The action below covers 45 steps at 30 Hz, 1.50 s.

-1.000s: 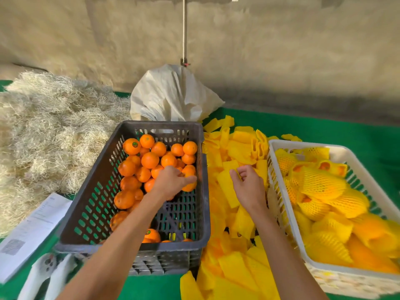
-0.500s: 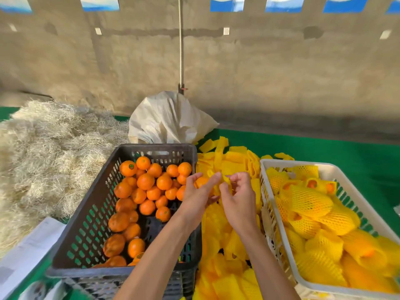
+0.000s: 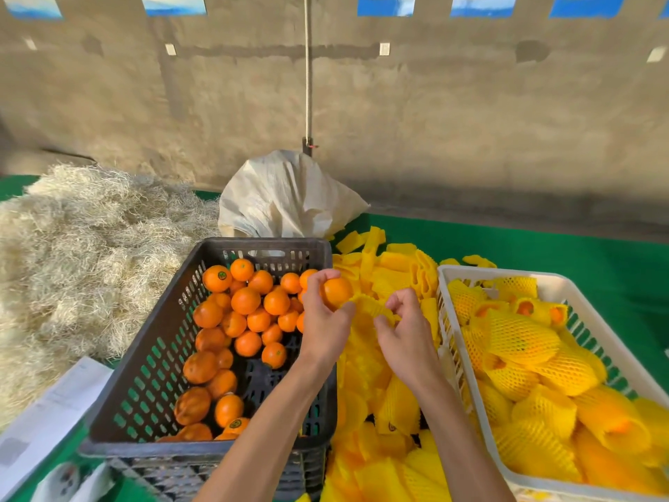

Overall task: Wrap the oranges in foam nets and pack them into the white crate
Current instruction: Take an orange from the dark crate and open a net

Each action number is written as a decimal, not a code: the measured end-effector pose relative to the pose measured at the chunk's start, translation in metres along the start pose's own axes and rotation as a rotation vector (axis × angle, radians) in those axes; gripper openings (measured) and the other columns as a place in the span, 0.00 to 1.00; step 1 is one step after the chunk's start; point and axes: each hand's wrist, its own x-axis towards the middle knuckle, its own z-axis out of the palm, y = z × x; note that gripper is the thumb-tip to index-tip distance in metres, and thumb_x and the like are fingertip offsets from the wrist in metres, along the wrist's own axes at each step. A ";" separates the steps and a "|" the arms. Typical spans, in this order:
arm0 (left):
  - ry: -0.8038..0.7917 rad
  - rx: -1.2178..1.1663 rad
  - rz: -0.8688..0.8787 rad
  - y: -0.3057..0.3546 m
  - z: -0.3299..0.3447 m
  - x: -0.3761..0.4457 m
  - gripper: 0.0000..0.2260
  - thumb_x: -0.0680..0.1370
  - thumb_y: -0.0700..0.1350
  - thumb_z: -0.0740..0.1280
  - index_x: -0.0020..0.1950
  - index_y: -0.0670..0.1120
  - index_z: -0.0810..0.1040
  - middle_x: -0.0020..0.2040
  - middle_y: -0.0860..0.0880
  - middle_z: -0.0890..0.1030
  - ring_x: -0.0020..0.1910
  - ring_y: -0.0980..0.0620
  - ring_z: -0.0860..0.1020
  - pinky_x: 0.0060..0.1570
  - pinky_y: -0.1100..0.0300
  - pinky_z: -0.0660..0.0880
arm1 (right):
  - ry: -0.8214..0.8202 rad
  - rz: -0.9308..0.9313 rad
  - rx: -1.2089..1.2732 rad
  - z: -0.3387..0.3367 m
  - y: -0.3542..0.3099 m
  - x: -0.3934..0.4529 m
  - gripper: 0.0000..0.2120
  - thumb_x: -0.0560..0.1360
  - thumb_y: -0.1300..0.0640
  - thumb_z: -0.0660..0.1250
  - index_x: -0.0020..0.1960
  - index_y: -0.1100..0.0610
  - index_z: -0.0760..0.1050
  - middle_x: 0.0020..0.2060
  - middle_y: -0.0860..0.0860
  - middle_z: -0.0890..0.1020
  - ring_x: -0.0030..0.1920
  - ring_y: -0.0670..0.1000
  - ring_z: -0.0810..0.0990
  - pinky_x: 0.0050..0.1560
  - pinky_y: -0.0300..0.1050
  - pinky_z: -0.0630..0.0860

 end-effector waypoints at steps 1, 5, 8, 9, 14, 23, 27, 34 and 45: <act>0.020 0.010 0.001 -0.001 -0.001 0.002 0.22 0.75 0.31 0.70 0.62 0.54 0.73 0.57 0.40 0.75 0.45 0.47 0.75 0.37 0.58 0.72 | -0.007 -0.064 -0.030 -0.003 0.001 0.000 0.12 0.80 0.60 0.66 0.51 0.47 0.65 0.45 0.41 0.75 0.38 0.41 0.77 0.30 0.38 0.75; 0.071 -0.034 -0.040 -0.002 -0.008 0.012 0.22 0.75 0.33 0.72 0.60 0.55 0.71 0.52 0.44 0.76 0.37 0.55 0.74 0.32 0.64 0.73 | -0.160 -0.124 -0.025 -0.013 0.006 0.002 0.16 0.82 0.66 0.59 0.47 0.45 0.73 0.46 0.41 0.78 0.37 0.45 0.78 0.36 0.53 0.81; 0.012 -0.023 -0.028 -0.002 -0.007 0.015 0.22 0.75 0.33 0.72 0.61 0.54 0.71 0.48 0.49 0.75 0.33 0.61 0.74 0.32 0.66 0.73 | -0.243 -0.051 -0.071 -0.011 0.005 0.006 0.16 0.82 0.62 0.60 0.60 0.43 0.80 0.53 0.39 0.80 0.33 0.43 0.80 0.36 0.44 0.82; -0.020 -0.014 -0.024 -0.002 -0.005 0.015 0.22 0.75 0.33 0.72 0.62 0.54 0.71 0.48 0.50 0.75 0.34 0.62 0.75 0.33 0.66 0.74 | -0.252 -0.044 -0.083 -0.009 0.005 0.008 0.15 0.82 0.59 0.62 0.62 0.45 0.80 0.54 0.39 0.81 0.35 0.41 0.80 0.37 0.38 0.81; -0.100 -0.068 -0.076 -0.004 -0.002 0.014 0.23 0.76 0.35 0.72 0.64 0.56 0.72 0.52 0.51 0.76 0.39 0.61 0.77 0.38 0.64 0.76 | -0.251 0.027 0.016 -0.010 0.010 0.014 0.10 0.80 0.53 0.68 0.59 0.49 0.84 0.54 0.41 0.84 0.54 0.42 0.81 0.55 0.45 0.81; -0.261 -0.107 -0.015 0.015 -0.007 0.000 0.21 0.80 0.44 0.73 0.69 0.60 0.73 0.59 0.46 0.80 0.49 0.50 0.84 0.43 0.61 0.79 | -0.263 -0.001 -0.540 -0.011 0.006 0.015 0.35 0.70 0.34 0.72 0.71 0.48 0.68 0.65 0.48 0.76 0.64 0.57 0.77 0.60 0.57 0.77; -0.426 -0.057 -0.090 0.026 -0.009 -0.007 0.26 0.76 0.54 0.77 0.71 0.49 0.76 0.58 0.49 0.85 0.52 0.48 0.86 0.44 0.63 0.80 | -0.254 -0.039 -0.583 -0.013 0.004 0.016 0.41 0.68 0.33 0.74 0.74 0.49 0.65 0.68 0.52 0.75 0.63 0.60 0.78 0.60 0.54 0.74; -0.642 0.141 0.035 0.029 -0.021 0.011 0.21 0.78 0.60 0.71 0.55 0.43 0.83 0.51 0.46 0.84 0.51 0.52 0.81 0.54 0.55 0.77 | -0.457 -0.026 -0.347 -0.029 0.005 0.025 0.48 0.67 0.41 0.80 0.79 0.46 0.59 0.67 0.51 0.77 0.66 0.56 0.77 0.60 0.52 0.75; -0.563 1.084 0.550 0.012 -0.024 0.032 0.30 0.78 0.76 0.51 0.60 0.53 0.73 0.41 0.55 0.76 0.36 0.56 0.73 0.33 0.56 0.67 | -0.529 -0.054 -0.218 -0.029 0.007 0.027 0.36 0.75 0.49 0.74 0.75 0.44 0.58 0.64 0.46 0.73 0.56 0.48 0.74 0.50 0.39 0.76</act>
